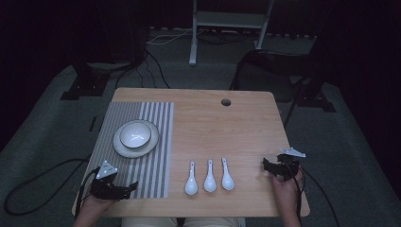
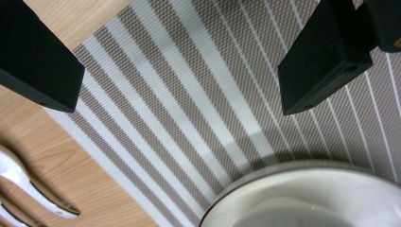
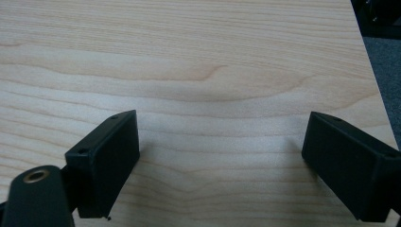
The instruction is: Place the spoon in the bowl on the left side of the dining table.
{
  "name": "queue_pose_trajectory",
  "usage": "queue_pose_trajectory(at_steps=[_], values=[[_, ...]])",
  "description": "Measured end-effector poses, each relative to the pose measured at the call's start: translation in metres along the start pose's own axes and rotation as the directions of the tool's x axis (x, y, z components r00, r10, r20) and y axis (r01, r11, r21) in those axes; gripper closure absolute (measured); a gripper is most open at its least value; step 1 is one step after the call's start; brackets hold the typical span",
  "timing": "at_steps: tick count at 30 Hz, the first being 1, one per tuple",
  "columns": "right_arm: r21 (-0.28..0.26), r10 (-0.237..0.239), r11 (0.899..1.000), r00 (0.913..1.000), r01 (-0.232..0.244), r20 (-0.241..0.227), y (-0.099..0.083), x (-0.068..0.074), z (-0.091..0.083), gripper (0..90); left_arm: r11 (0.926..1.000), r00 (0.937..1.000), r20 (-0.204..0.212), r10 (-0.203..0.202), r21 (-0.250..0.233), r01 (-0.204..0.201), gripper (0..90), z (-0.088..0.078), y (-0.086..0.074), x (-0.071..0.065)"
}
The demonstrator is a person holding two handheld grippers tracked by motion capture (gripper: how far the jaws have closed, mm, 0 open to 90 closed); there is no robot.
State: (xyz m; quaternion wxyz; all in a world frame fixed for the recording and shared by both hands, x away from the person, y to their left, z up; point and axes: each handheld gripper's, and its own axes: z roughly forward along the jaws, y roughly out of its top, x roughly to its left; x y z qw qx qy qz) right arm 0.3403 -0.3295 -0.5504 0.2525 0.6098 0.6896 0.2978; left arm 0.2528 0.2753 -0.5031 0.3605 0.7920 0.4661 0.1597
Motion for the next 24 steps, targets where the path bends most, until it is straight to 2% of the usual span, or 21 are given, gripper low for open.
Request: queue_pose_trajectory(at_steps=[5,17,21,24], values=[[0.000,0.000,1.000,1.0000,0.000,0.000,0.000,0.000,0.000,11.2,0.9998,0.9989,0.043,0.019,-0.005,-0.018,1.2,0.006,0.011,-0.010],[0.000,0.000,1.000,1.0000,0.000,0.000,0.000,0.000,0.000,11.2,0.9972,0.9939,0.082,0.073,0.009,-0.074,1.2,0.024,0.030,-0.031],[0.000,0.000,1.000,1.0000,0.000,0.000,0.000,0.000,0.000,11.2,0.9974,0.9937,0.088,0.070,0.012,-0.071,1.3,0.031,0.037,-0.036],[0.000,0.000,1.000,1.0000,0.000,0.000,0.000,0.000,0.000,11.2,0.9963,0.9920,0.097,0.081,0.020,-0.084,1.3,0.036,0.041,-0.041]])
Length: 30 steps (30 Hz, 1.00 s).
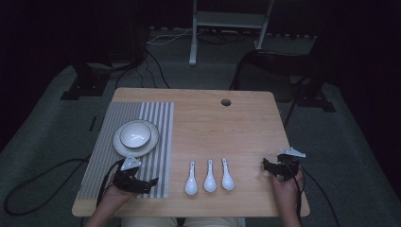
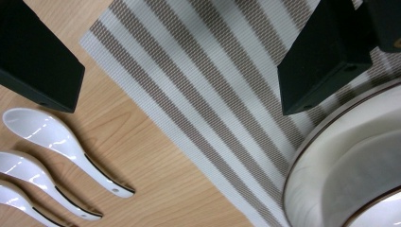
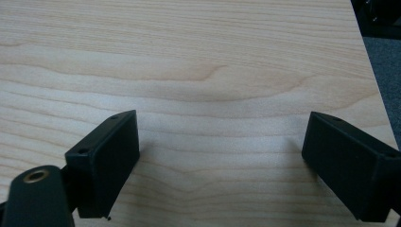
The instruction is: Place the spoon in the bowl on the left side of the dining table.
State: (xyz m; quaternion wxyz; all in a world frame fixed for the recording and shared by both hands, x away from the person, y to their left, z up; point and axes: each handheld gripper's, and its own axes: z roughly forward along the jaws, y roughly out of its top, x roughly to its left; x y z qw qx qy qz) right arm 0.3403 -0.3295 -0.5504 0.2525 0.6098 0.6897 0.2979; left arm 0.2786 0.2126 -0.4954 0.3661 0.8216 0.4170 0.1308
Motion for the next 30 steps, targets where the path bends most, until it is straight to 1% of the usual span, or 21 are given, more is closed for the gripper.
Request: queue_pose_trajectory(at_steps=[1,5,6,10,13,14,18,19,21,24,30], values=[[0.000,0.000,1.000,1.0000,0.000,0.000,0.000,0.000,0.000,11.2,1.0000,1.0000,0.009,0.001,0.002,-0.001,1.3,0.002,0.001,-0.001],[0.000,0.000,1.000,1.0000,0.000,0.000,0.000,0.000,0.000,11.2,0.9999,0.9999,0.006,0.011,0.011,-0.011,1.3,0.009,0.007,-0.005],[0.000,0.000,1.000,1.0000,0.000,0.000,0.000,0.000,0.000,11.2,0.9998,0.9998,0.016,0.012,0.015,-0.013,1.3,0.011,0.009,-0.006],[0.000,0.000,1.000,1.0000,0.000,0.000,0.000,0.000,0.000,11.2,0.9995,0.9997,0.018,0.018,0.027,-0.018,1.3,0.018,0.013,-0.009],[0.000,0.000,1.000,1.0000,0.000,0.000,0.000,0.000,0.000,11.2,0.9986,0.9992,0.023,0.032,0.041,-0.033,1.3,0.023,0.018,-0.013],[0.000,-0.001,1.000,1.0000,0.001,0.000,0.000,0.000,0.000,11.2,0.9985,0.9989,0.031,0.034,0.041,-0.035,1.3,0.025,0.020,-0.014],[0.000,0.000,1.000,1.0000,0.000,0.000,0.000,0.000,0.000,11.2,0.9980,0.9982,0.040,0.044,0.043,-0.046,1.3,0.032,0.030,-0.022],[-0.001,0.000,1.000,1.0000,0.000,0.000,0.000,0.000,0.000,11.2,0.9976,0.9978,0.046,0.049,0.046,-0.051,1.3,0.035,0.032,-0.024],[-0.001,0.000,1.000,1.0000,0.000,0.000,0.000,0.000,0.000,11.2,0.9968,0.9974,0.039,0.060,0.050,-0.062,1.4,0.039,0.035,-0.029],[-0.001,-0.001,1.000,1.0000,0.001,0.000,0.000,0.000,0.000,11.2,0.9937,0.9952,0.044,0.087,0.067,-0.090,1.3,0.047,0.038,-0.037],[-0.001,-0.001,1.000,1.0000,0.001,0.000,0.000,0.000,0.000,11.2,0.9935,0.9953,0.066,0.071,0.084,-0.077,1.4,0.062,0.049,-0.047]])
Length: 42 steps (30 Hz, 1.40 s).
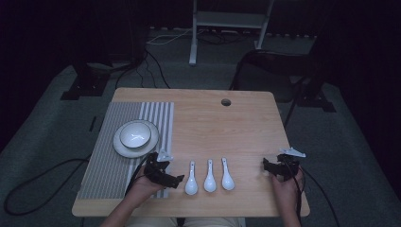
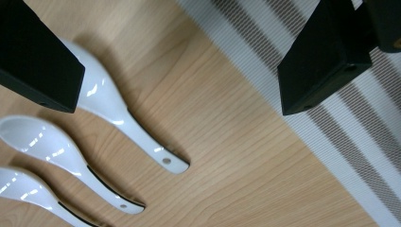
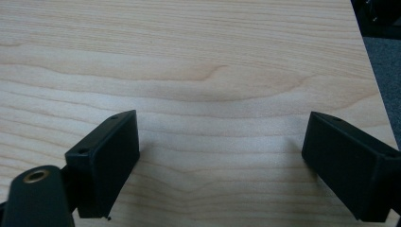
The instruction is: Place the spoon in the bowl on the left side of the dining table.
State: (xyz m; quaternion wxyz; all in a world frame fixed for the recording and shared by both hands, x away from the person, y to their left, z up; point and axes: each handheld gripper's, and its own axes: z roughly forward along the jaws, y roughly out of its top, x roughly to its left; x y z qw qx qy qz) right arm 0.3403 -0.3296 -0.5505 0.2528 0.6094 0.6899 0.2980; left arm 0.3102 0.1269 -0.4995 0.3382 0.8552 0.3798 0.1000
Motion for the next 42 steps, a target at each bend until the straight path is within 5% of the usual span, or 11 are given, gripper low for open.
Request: queue_pose_trajectory(at_steps=[11,15,20,21,32,42], values=[[0.000,-0.001,1.000,1.0000,0.001,0.000,0.000,0.000,0.000,11.2,0.9985,0.9986,0.027,-0.044,0.034,0.044,1.7,0.031,0.018,-0.012],[0.000,-0.001,1.000,1.0000,0.001,0.000,0.000,0.000,0.000,11.2,0.9973,0.9988,0.033,-0.036,0.065,0.034,15.5,0.042,0.023,-0.014],[0.000,0.000,1.000,1.0000,0.000,0.000,0.000,0.000,0.000,11.2,0.9947,0.9989,0.019,-0.044,0.094,0.042,16.1,0.052,0.025,-0.014],[0.000,0.000,1.000,1.0000,0.000,0.000,0.000,0.000,0.000,11.2,0.9944,0.9986,0.023,-0.048,0.096,0.045,23.8,0.053,0.025,-0.014],[0.000,0.000,1.000,1.0000,0.000,0.000,0.000,0.000,0.000,11.2,0.9922,0.9998,0.016,-0.007,0.124,0.005,45.3,0.057,0.028,-0.014],[0.000,0.000,1.000,1.0000,0.000,0.000,0.000,0.000,0.000,11.2,0.9929,0.9989,0.015,-0.044,0.112,0.042,70.0,0.054,0.025,-0.004]])
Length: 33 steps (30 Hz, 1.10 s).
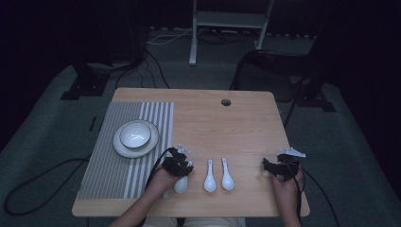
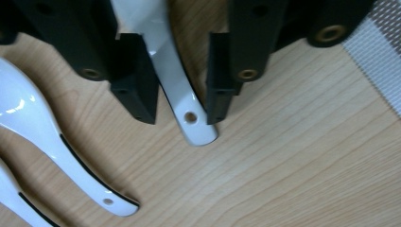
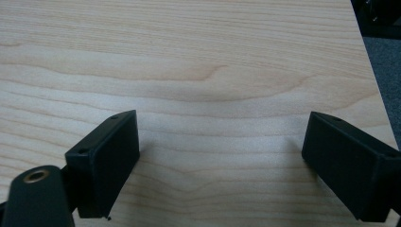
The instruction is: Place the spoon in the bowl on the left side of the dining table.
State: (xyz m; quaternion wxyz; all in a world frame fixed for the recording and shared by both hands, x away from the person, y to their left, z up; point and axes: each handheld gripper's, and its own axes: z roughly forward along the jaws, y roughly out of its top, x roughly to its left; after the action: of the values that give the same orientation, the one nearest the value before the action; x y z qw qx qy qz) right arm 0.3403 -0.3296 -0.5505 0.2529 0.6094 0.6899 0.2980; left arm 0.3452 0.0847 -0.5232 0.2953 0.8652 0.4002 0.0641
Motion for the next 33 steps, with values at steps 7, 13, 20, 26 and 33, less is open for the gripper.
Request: queue_pose_trajectory(at_steps=[7,13,20,26,33], values=[[0.000,0.000,1.000,1.0000,0.000,0.000,0.000,0.000,0.000,11.2,0.9999,0.9999,0.014,0.004,0.012,-0.005,75.3,0.000,0.001,-0.001],[0.000,0.000,1.000,1.0000,0.000,0.000,0.000,0.000,0.000,11.2,0.9996,0.9983,0.055,0.020,0.018,-0.021,79.7,-0.004,0.006,-0.004],[0.000,0.000,1.000,1.0000,0.000,0.000,0.000,0.000,0.000,11.2,0.9987,0.9938,0.102,0.045,0.020,-0.047,85.1,-0.008,0.008,-0.007],[0.000,0.000,1.000,1.0000,0.000,0.000,0.000,0.000,0.000,11.2,0.9995,0.9919,0.124,0.030,-0.018,-0.028,85.1,-0.015,0.007,-0.006],[0.000,0.000,1.000,1.0000,0.000,0.000,0.000,0.000,0.000,11.2,0.9967,0.9929,0.106,0.054,-0.066,-0.048,85.1,-0.034,0.011,-0.008]])
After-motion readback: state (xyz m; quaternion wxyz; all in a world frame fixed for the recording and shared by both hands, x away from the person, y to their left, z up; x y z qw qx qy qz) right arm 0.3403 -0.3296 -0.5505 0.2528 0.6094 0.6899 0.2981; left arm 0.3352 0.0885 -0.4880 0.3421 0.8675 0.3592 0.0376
